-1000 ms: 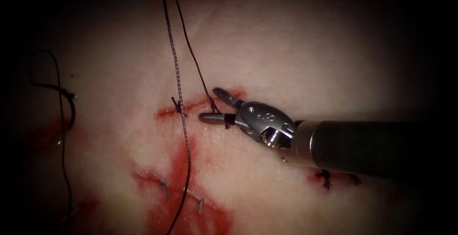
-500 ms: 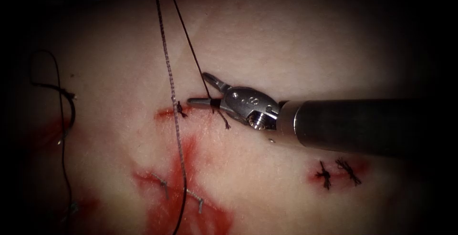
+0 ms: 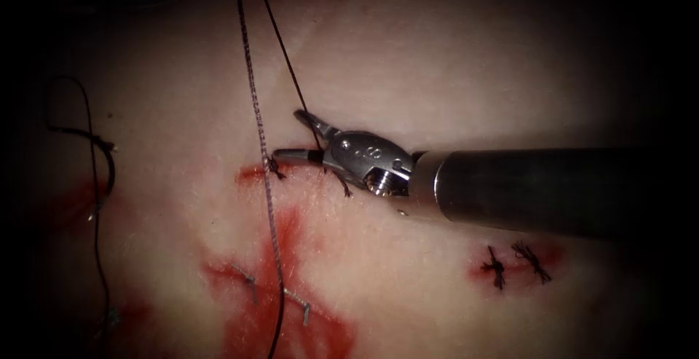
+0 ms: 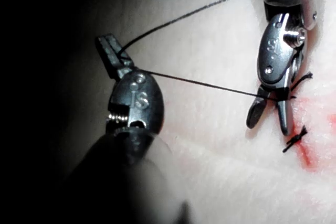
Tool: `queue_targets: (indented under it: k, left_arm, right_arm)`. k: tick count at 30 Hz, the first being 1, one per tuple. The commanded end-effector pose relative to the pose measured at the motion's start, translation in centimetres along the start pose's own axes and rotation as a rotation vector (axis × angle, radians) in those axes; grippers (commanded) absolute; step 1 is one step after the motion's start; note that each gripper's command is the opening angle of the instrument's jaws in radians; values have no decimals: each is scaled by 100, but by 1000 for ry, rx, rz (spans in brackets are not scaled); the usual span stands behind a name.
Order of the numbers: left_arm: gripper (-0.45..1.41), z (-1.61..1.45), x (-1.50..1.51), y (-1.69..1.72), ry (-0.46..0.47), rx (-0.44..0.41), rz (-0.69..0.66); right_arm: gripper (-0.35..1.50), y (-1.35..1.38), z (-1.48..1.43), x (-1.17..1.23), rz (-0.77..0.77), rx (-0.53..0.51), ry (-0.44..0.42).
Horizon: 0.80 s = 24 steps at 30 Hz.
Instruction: Wound Closure
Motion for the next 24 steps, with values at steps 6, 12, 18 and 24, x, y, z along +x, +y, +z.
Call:
queue_targets:
  k: [6, 12, 18, 24]
  left_arm:
    - [-45, 7, 3, 1, 3, 4, 2]
    - [-45, 7, 5, 2, 4, 4, 2]
    - [-45, 7, 6, 2, 5, 4, 2]
    - [-45, 8, 9, 5, 5, 0, 3]
  right_arm:
    - [145, -7, 16, -7, -16, 4, 5]
    - [143, -8, 18, -7, -15, 5, 5]
    - [135, -10, 21, -7, -23, 9, 8]
    - [19, -10, 19, -1, -15, 11, 12]
